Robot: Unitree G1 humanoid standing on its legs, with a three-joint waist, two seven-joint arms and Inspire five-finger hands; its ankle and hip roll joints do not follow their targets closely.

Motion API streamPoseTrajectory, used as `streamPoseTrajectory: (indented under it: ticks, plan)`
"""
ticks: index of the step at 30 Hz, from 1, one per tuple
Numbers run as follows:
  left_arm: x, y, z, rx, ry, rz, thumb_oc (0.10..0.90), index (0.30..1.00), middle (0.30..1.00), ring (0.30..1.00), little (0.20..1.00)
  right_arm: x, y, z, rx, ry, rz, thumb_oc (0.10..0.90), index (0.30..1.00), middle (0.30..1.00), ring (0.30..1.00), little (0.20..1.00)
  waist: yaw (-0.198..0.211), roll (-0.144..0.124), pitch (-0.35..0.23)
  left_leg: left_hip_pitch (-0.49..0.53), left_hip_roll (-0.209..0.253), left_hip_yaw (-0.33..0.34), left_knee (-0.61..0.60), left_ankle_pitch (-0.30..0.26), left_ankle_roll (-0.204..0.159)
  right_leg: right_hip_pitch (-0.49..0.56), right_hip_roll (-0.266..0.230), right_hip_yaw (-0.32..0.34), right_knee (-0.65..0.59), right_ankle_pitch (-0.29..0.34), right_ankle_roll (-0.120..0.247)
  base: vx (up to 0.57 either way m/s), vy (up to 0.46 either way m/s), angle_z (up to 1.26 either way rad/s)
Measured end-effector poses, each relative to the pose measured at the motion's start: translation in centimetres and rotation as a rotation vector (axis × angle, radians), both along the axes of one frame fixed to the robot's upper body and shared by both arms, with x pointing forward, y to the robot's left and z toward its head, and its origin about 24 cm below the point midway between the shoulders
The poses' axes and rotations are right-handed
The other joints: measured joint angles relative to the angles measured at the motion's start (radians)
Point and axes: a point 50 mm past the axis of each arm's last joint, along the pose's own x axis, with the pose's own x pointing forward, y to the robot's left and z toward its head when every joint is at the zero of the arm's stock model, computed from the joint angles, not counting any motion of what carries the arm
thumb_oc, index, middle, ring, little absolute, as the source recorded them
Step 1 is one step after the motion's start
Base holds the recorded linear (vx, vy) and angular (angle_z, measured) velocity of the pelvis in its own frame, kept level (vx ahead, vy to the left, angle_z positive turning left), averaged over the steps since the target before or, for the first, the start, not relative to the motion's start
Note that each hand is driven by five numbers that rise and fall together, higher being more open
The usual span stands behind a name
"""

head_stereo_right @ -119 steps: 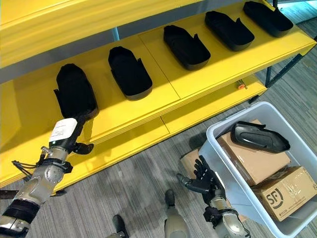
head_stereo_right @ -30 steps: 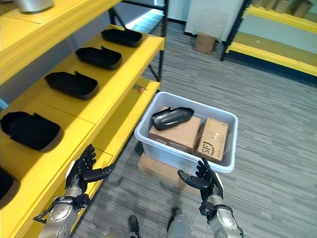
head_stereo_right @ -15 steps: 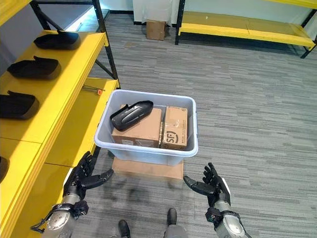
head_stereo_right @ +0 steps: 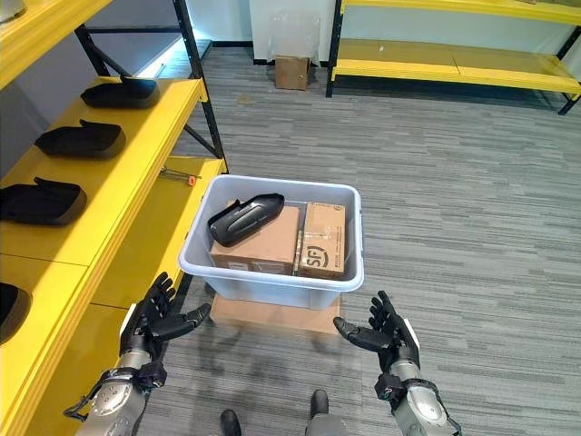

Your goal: Move parts from the plastic box to the shelf.

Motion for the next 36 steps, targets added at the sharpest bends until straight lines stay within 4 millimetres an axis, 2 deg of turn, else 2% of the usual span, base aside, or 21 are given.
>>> streamPoseTrajectory:
  ticks: [1, 2, 3, 5, 7, 8, 9, 10, 13, 15, 17, 18, 19, 21, 22, 24, 27, 30, 32, 35, 36]
  plan:
    - [0.1, 0.4, 0.3, 0.015, -0.006, 0.002, 0.9, 1.0, 1.0, 1.0, 1.0, -0.1, 0.3, -0.3, 0.008, 0.01, 0.006, 0.9, 1.0, 1.0, 1.0, 1.0, 0.01, -0.041, 0.007, -0.068, 0.004, -0.045, 0.138, -0.001, -0.012, -0.04, -0.007, 0.017, 0.089, -0.05, -0.02, 0.05, -0.142, 0.13]
    - [0.0, 0.5, 0.2, 0.019, 0.001, 0.003, 0.9, 1.0, 1.0, 1.0, 1.0, -0.1, 0.3, -0.2, 0.008, 0.008, 0.007, 0.9, 1.0, 1.0, 1.0, 1.0, 0.038, -0.067, 0.013, -0.144, 0.003, -0.132, 0.281, 0.051, -0.028, -0.047, -0.012, 0.032, 0.115, -0.07, -0.039, 0.08, -0.088, -0.06]
    - [-0.4, 0.5, -0.1, 0.018, 0.015, 0.007, 0.9, 1.0, 1.0, 1.0, 1.0, -0.2, 0.2, -0.2, 0.004, 0.004, 0.002, 0.9, 1.0, 1.0, 1.0, 1.0, 0.053, -0.074, 0.015, -0.17, -0.003, -0.167, 0.325, 0.087, -0.013, -0.047, -0.01, 0.043, 0.108, -0.068, -0.045, 0.08, -0.042, -0.24]
    - [-0.5, 0.1, -0.5, 0.011, 0.04, 0.002, 0.9, 1.0, 1.0, 1.0, 1.0, 0.3, -0.4, 0.5, -0.016, -0.034, -0.031, 0.9, 1.0, 1.0, 1.0, 1.0, 0.05, -0.075, 0.029, -0.222, -0.026, -0.177, 0.326, 0.052, 0.024, -0.041, -0.011, 0.047, 0.092, -0.066, -0.061, 0.12, 0.054, 0.0]
    - [-0.1, -0.6, -0.5, -0.012, 0.028, 0.0, 0.9, 1.0, 1.0, 1.0, 1.0, 0.1, -1.1, 0.6, -0.032, -0.029, -0.068, 0.9, 1.0, 1.0, 1.0, 1.0, 0.052, -0.056, 0.045, -0.237, -0.047, -0.17, 0.237, 0.027, 0.038, -0.035, -0.003, 0.053, 0.076, -0.061, -0.072, 0.22, 0.13, 0.09]
    - [0.1, -0.7, -0.4, -0.015, 0.025, -0.003, 0.9, 1.0, 1.0, 1.0, 1.0, 0.0, -1.2, 0.5, -0.033, -0.023, -0.084, 0.9, 1.0, 1.0, 1.0, 1.0, 0.051, -0.049, 0.045, -0.225, -0.042, -0.169, 0.128, 0.029, 0.036, -0.035, 0.009, 0.05, 0.065, -0.057, -0.078, 0.16, 0.095, -0.01]
    - [0.3, -0.9, -0.3, -0.013, 0.017, -0.009, 0.9, 1.0, 1.0, 1.0, 1.0, 0.0, -1.2, 0.4, -0.03, -0.021, -0.087, 0.9, 1.0, 1.0, 1.0, 1.0, 0.055, -0.042, 0.054, -0.218, -0.03, -0.173, 0.05, 0.032, 0.026, -0.029, 0.018, 0.058, 0.059, -0.035, -0.074, 0.31, 0.174, -0.11]
    - [1.2, -1.2, -0.2, -0.015, 0.007, -0.022, 0.9, 1.0, 1.0, 1.0, 1.0, 0.1, -1.4, 0.1, -0.035, -0.011, -0.101, 0.9, 1.0, 1.0, 1.0, 1.0, 0.058, -0.022, 0.075, -0.218, 0.007, -0.179, -0.064, 0.051, -0.001, -0.006, 0.052, 0.061, 0.024, -0.025, -0.061, 0.25, 0.129, -0.22]
    - [1.8, -1.2, 0.1, -0.012, -0.003, -0.004, 0.9, 1.0, 1.0, 1.0, 1.0, 0.8, -0.7, 0.0, -0.029, -0.009, -0.078, 0.9, 1.0, 1.0, 1.0, 1.0, 0.059, 0.003, 0.097, -0.216, 0.021, -0.237, -0.161, 0.064, -0.017, 0.038, 0.102, 0.111, -0.035, -0.005, -0.053, 0.25, 0.183, -0.52]
    - [2.0, -1.2, 0.2, -0.015, -0.01, -0.002, 0.9, 1.0, 1.0, 1.0, 1.0, 0.9, -0.6, 0.1, -0.032, -0.013, -0.072, 0.9, 1.0, 1.0, 1.0, 1.0, 0.056, 0.011, 0.11, -0.209, 0.02, -0.232, -0.143, 0.079, -0.017, 0.065, 0.124, 0.144, -0.06, 0.002, -0.042, 0.18, 0.184, -0.74]
    - [1.8, -1.2, 0.1, -0.016, -0.005, -0.001, 0.9, 1.0, 1.0, 1.0, 1.0, 0.9, -0.7, 0.2, -0.049, -0.017, -0.064, 0.9, 1.0, 1.0, 1.0, 1.0, 0.059, 0.023, 0.112, -0.181, 0.017, -0.228, -0.125, 0.089, -0.004, 0.094, 0.139, 0.172, -0.075, -0.005, -0.072, 0.16, 0.185, -0.8]
    - [2.2, -1.5, 0.2, -0.024, -0.015, -0.005, 0.9, 1.0, 1.0, 1.0, 1.0, 0.7, -0.9, 0.2, -0.05, -0.017, -0.078, 0.9, 1.0, 1.0, 1.0, 1.0, 0.043, 0.03, 0.114, -0.19, 0.016, -0.201, -0.094, 0.089, -0.003, 0.107, 0.138, 0.174, -0.085, -0.011, -0.068, 0.2, 0.255, -0.56]
    - [2.8, -1.7, 0.7, -0.025, -0.038, -0.013, 0.9, 1.0, 1.0, 1.0, 1.0, 0.6, -0.9, 0.1, -0.05, -0.008, -0.093, 0.9, 1.0, 1.0, 1.0, 1.0, 0.038, 0.024, 0.113, -0.185, 0.002, -0.194, -0.079, 0.099, 0.011, 0.111, 0.121, 0.205, -0.088, -0.025, -0.054, 0.18, 0.248, -0.48]
    - [3.2, -1.9, 1.2, -0.028, -0.058, -0.019, 0.9, 1.0, 1.0, 1.0, 1.0, 0.7, -0.9, 0.2, -0.051, -0.015, -0.089, 0.9, 1.0, 1.0, 1.0, 1.0, 0.03, 0.039, 0.11, -0.158, 0.008, -0.166, -0.08, 0.115, 0.025, 0.11, 0.107, 0.23, -0.074, -0.04, -0.01, 0.08, 0.145, -0.43]
    - [3.6, -1.9, 1.4, -0.018, -0.064, -0.027, 0.9, 1.0, 1.0, 1.0, 1.0, 0.8, -0.5, 0.0, -0.038, -0.012, -0.094, 0.9, 1.0, 1.0, 1.0, 1.0, 0.024, 0.031, 0.11, -0.151, -0.014, -0.133, -0.081, 0.15, 0.036, 0.102, 0.075, 0.237, -0.054, -0.063, 0.018, 0.03, 0.096, -0.25]
    - [5.0, -1.9, 3.0, 0.006, -0.125, -0.033, 0.9, 1.0, 1.0, 1.0, 1.0, 1.1, 1.0, -0.1, -0.03, -0.009, -0.03, 0.9, 1.0, 1.0, 1.0, 1.0, 0.033, 0.002, 0.107, -0.152, -0.093, -0.084, -0.08, 0.122, 0.081, 0.087, -0.018, 0.234, -0.058, -0.067, 0.053, 0.07, 0.152, -0.18]
    - [6.0, -1.2, 4.3, 0.042, -0.169, -0.006, 0.9, 1.0, 1.0, 1.0, 1.0, 2.8, 4.3, 0.3, 0.02, -0.043, 0.08, 0.9, 1.0, 1.0, 1.0, 1.0, 0.039, -0.01, 0.109, -0.151, -0.151, -0.065, -0.06, 0.092, 0.124, 0.13, -0.083, 0.234, -0.14, -0.033, 0.109, 0.04, 0.085, -0.01]
    - [6.1, -0.8, 4.7, 0.051, -0.193, 0.011, 0.9, 1.0, 1.0, 1.0, 1.0, 3.7, 4.0, 1.1, 0.021, -0.083, 0.061, 0.9, 1.0, 1.0, 1.0, 1.0, 0.047, -0.055, 0.111, -0.155, -0.162, -0.064, -0.038, 0.068, 0.127, 0.181, -0.096, 0.213, -0.225, -0.013, 0.132, 0.02, 0.084, 0.01]
    - [5.1, -1.2, 3.4, 0.037, -0.144, 0.001, 0.9, 1.0, 1.0, 1.0, 1.0, 3.8, 3.4, 1.4, 0.014, -0.092, 0.039, 0.9, 1.0, 1.0, 1.0, 1.0, 0.036, -0.075, 0.109, -0.17, -0.148, -0.065, -0.013, 0.047, 0.112, 0.169, -0.086, 0.217, -0.221, -0.011, 0.126, -0.01, 0.071, -0.17]
    - [4.7, -0.7, 3.2, 0.046, -0.13, 0.024, 0.9, 1.0, 1.0, 1.0, 1.0, 3.9, 3.3, 1.3, 0.013, -0.08, 0.035, 0.9, 1.0, 1.0, 1.0, 1.0, 0.034, -0.127, 0.105, -0.241, -0.138, -0.045, 0.088, -0.005, 0.128, 0.114, -0.088, 0.24, -0.189, -0.009, 0.124, 0.04, 0.168, -0.23]
    - [4.8, -0.6, 3.3, 0.046, -0.133, 0.025, 0.9, 1.0, 1.0, 1.0, 1.0, 4.1, 3.4, 1.7, 0.013, -0.091, 0.037, 0.9, 1.0, 1.0, 1.0, 1.0, 0.035, -0.132, 0.103, -0.249, -0.134, -0.039, 0.121, -0.027, 0.137, 0.117, -0.09, 0.244, -0.182, -0.009, 0.125, 0.02, 0.154, -0.22]
